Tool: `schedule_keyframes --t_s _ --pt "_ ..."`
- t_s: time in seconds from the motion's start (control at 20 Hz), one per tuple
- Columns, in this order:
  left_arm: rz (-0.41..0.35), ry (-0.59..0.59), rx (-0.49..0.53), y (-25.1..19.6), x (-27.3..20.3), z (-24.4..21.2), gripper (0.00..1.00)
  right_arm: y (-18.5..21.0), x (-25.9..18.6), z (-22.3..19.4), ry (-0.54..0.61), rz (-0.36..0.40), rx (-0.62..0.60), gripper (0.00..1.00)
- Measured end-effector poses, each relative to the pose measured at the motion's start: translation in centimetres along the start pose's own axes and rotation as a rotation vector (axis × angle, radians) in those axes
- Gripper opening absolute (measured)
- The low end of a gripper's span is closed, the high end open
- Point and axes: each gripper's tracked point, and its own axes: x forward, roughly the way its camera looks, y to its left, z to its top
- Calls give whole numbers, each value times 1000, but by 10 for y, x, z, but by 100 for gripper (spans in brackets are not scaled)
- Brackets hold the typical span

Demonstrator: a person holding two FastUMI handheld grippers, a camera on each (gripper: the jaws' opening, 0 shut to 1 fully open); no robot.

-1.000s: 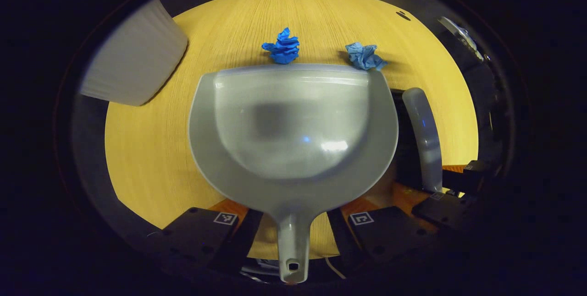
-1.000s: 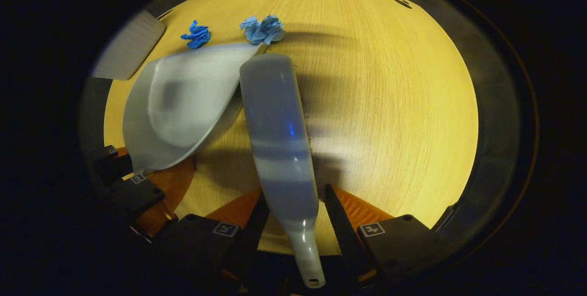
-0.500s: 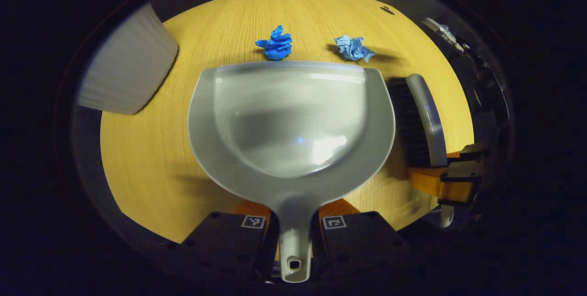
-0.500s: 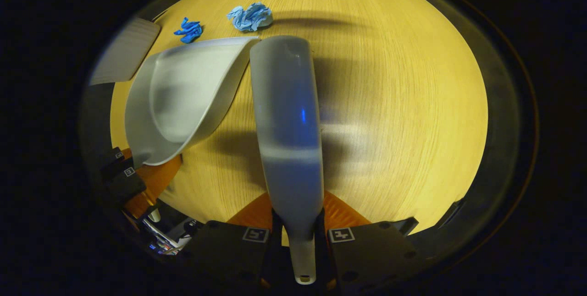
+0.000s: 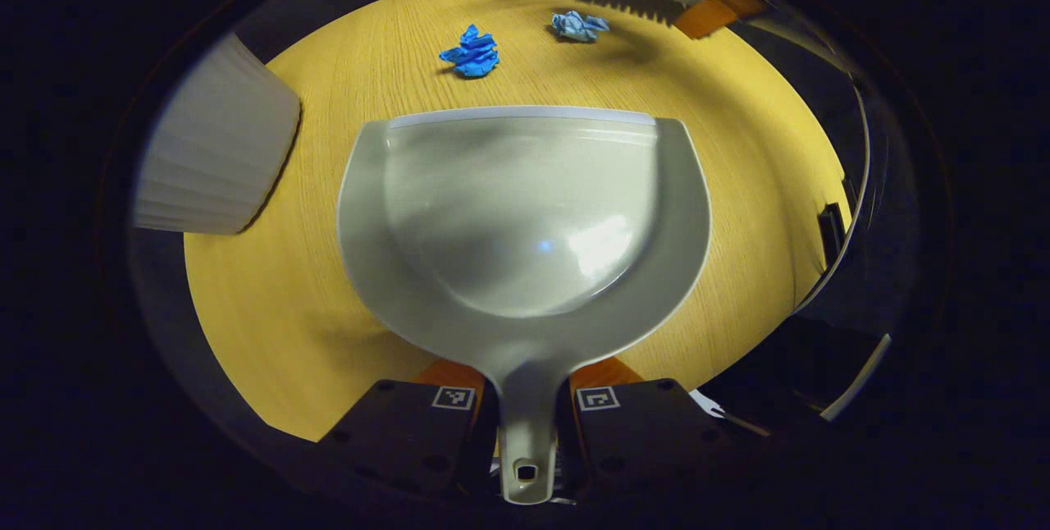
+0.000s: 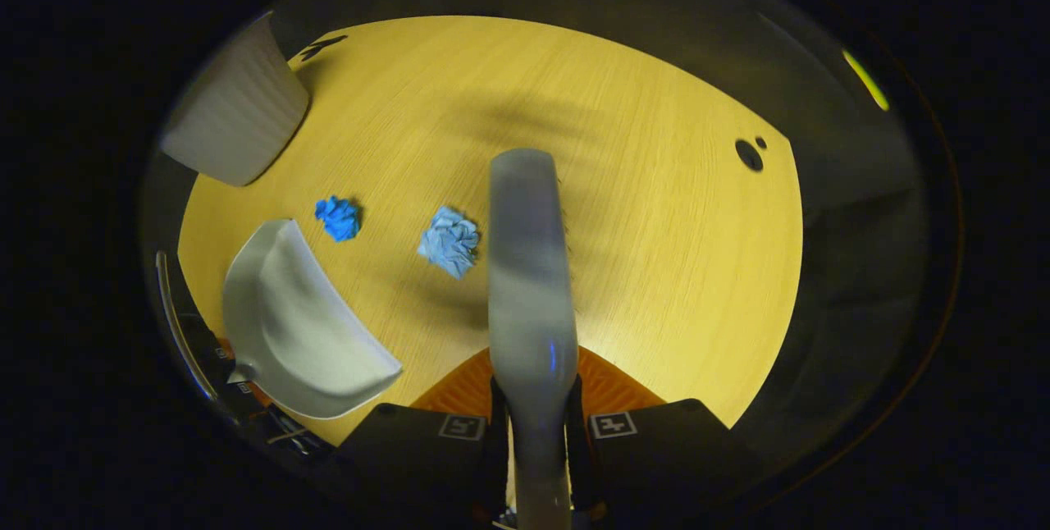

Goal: Pick up the small broom and dustpan from the desktop, sweep the trash into the dustpan with the broom, and then empty the trash into the garbage bin.

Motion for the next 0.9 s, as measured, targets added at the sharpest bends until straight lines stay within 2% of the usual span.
schedule_keyframes --t_s 0.1,0.25,0.3,0.35,0.4,0.5,0.55,0.6,0.65,0.7,0.8,0.85,0.9 --pt "0 0 -23 -1 -1 0 29 -4 15 17 28 16 -67 32" --pt "9 10 -31 0 -1 -2 29 5 38 19 72 55 -149 33" --pt "6 13 -31 0 -2 -3 29 6 45 18 78 60 -173 37" --pt "3 18 -32 -1 -2 -3 29 12 31 25 79 86 -181 42" --pt "3 23 -32 -1 -3 -3 29 13 48 29 61 90 -176 42" --pt "5 28 -26 0 -3 -4 29 15 48 29 83 86 -194 36" --pt "5 25 -29 0 -3 -4 29 17 48 30 86 87 -207 37" --pt "5 22 -32 -1 -3 -4 29 22 48 30 86 98 -218 27" --pt "5 20 -37 -1 -3 -3 29 27 44 30 97 109 -227 27" --pt "4 20 -40 -1 -3 -3 29 32 45 31 96 117 -246 32" --pt "6 23 -35 0 -3 -3 29 49 41 23 121 165 -295 12" --pt "7 23 -33 0 -3 -4 29 55 40 19 140 173 -321 32" --pt "6 24 -30 0 -3 -4 29 62 39 18 137 180 -358 32"
